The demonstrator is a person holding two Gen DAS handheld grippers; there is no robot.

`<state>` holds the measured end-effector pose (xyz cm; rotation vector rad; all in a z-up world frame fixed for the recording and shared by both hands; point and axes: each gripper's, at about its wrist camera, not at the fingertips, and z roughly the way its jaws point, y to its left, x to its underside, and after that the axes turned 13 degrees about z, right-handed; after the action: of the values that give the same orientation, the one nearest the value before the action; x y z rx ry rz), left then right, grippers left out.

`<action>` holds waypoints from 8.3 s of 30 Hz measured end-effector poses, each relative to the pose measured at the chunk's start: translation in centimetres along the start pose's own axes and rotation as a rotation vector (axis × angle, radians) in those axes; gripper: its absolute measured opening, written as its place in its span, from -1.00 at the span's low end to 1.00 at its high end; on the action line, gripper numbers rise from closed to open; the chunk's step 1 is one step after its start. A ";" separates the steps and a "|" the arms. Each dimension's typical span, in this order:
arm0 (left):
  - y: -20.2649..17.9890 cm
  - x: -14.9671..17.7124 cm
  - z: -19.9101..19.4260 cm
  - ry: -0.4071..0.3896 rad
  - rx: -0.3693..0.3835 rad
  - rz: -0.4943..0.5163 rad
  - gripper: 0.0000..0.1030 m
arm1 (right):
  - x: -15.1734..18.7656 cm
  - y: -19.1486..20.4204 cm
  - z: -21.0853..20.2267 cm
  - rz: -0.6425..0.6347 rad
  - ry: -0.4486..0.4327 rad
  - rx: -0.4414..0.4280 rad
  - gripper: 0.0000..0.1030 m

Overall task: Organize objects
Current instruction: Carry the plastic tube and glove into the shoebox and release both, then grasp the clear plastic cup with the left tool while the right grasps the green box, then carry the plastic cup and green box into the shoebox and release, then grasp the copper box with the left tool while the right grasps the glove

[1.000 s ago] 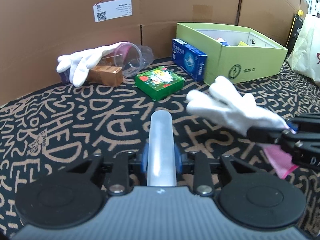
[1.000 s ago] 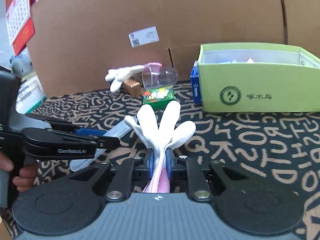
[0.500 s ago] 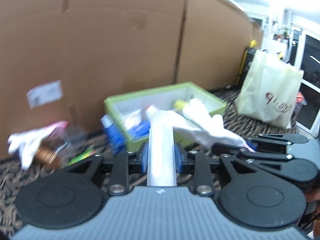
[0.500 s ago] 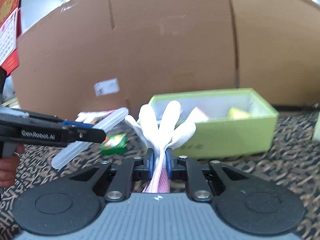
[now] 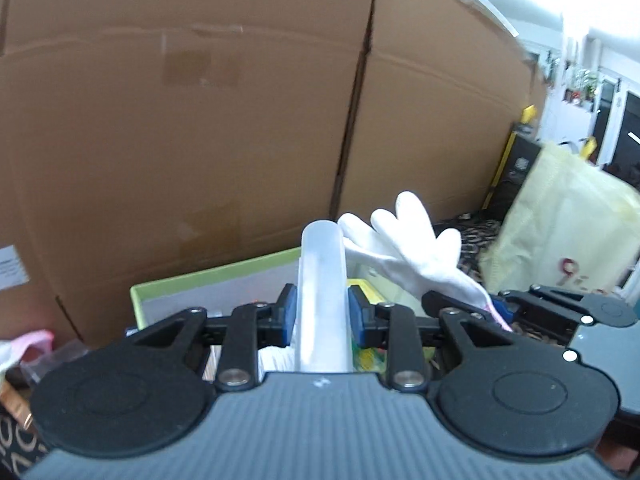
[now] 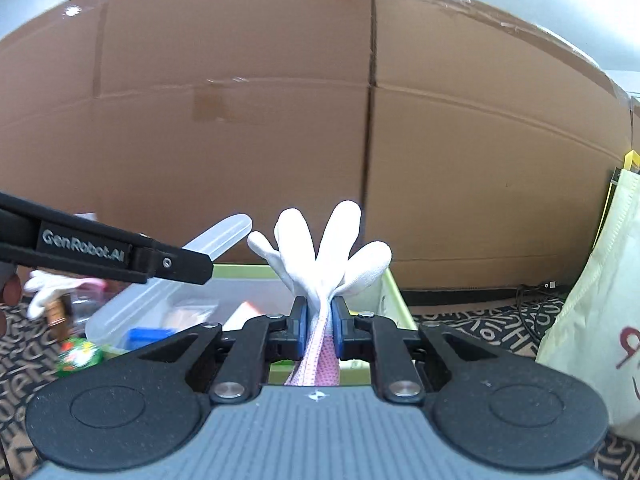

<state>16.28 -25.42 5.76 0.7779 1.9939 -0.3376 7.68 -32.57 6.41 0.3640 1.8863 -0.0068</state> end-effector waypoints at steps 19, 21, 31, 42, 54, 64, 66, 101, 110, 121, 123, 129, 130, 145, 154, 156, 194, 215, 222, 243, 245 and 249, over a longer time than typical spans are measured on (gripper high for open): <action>2.2 2.6 5.5 -0.018 -0.084 -0.024 1.00 | 2.2 -3.1 9.0 0.016 0.099 0.049 0.38; 2.0 2.4 4.7 -0.019 -0.091 -0.029 1.00 | 2.0 -2.9 8.1 0.031 0.087 0.039 0.44; 2.6 3.6 -1.8 0.016 -0.133 -0.046 1.00 | 1.7 -1.1 2.7 0.042 0.018 -0.025 0.65; 5.6 9.3 -9.2 -0.003 -0.210 -0.069 1.00 | 4.3 3.6 -1.6 -0.012 0.006 -0.148 0.71; 11.7 19.7 -13.4 0.106 -0.322 -0.242 1.00 | 11.5 10.3 -2.4 -0.006 0.179 -0.310 0.71; 16.3 22.4 -15.9 0.107 -0.382 -0.344 1.00 | 13.2 18.3 0.2 -0.095 0.247 -0.388 0.71; 16.8 22.5 -16.1 0.106 -0.384 -0.346 1.00 | 13.2 19.7 1.4 -0.135 0.235 -0.359 0.71; 17.6 15.0 -0.8 0.199 -0.156 -0.250 -0.89 | 14.8 16.6 -1.7 0.004 0.332 -0.307 0.25; 13.1 19.7 -9.8 0.199 -0.067 -0.136 -0.90 | 15.3 14.2 -4.2 -0.010 0.341 -0.305 0.24; 11.8 21.5 -12.3 0.145 -0.115 -0.202 -0.26 | 15.7 13.8 -5.5 -0.044 0.321 -0.277 0.37; 11.8 21.5 -11.7 0.155 -0.131 -0.202 -0.31 | 15.6 13.8 -5.3 -0.047 0.322 -0.270 0.39; 11.8 21.6 -11.2 0.163 -0.151 -0.202 -0.36 | 15.8 14.2 -4.5 -0.065 0.333 -0.269 0.39; 11.9 21.5 -11.1 0.164 -0.151 -0.204 -0.44 | 15.8 14.2 -4.6 -0.066 0.332 -0.276 0.28; 8.6 13.7 -12.6 -0.006 -0.031 -0.104 -0.90 | 10.6 10.5 -6.9 -0.011 0.158 -0.264 0.26; 5.3 5.4 -9.0 -0.070 0.083 -0.014 -0.90 | 5.8 7.3 -5.0 -0.019 0.016 -0.144 0.26; 5.1 4.1 -7.5 -0.066 0.116 -0.013 -0.90 | 5.1 6.6 -4.0 -0.018 0.005 -0.117 0.26; 7.3 8.7 -8.8 -0.134 -0.032 -0.114 1.00 | 5.3 4.4 -3.6 0.061 -0.061 -0.093 0.67; 20.0 19.2 -9.5 0.063 -0.407 -0.326 0.80 | 13.6 12.9 -6.7 0.013 0.137 -0.280 0.72; 21.9 18.8 -5.1 0.157 -0.371 -0.307 0.02 | 13.4 12.8 -6.3 0.025 0.142 -0.267 0.72; 19.6 25.0 -16.5 0.182 -0.317 -0.263 -0.52 | 11.4 22.3 2.6 -0.167 0.174 -0.407 0.37; 19.6 25.0 -16.6 0.174 -0.321 -0.250 -0.49 | 11.1 24.1 4.2 -0.218 0.149 -0.394 0.37; 19.6 24.8 -16.5 0.160 -0.313 -0.222 -0.38 | 11.5 27.7 7.4 -0.397 0.092 -0.331 0.37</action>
<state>8.86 7.72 -5.21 0.3969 2.2208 -0.0875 18.09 -4.72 -1.98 -0.2412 1.9809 0.0557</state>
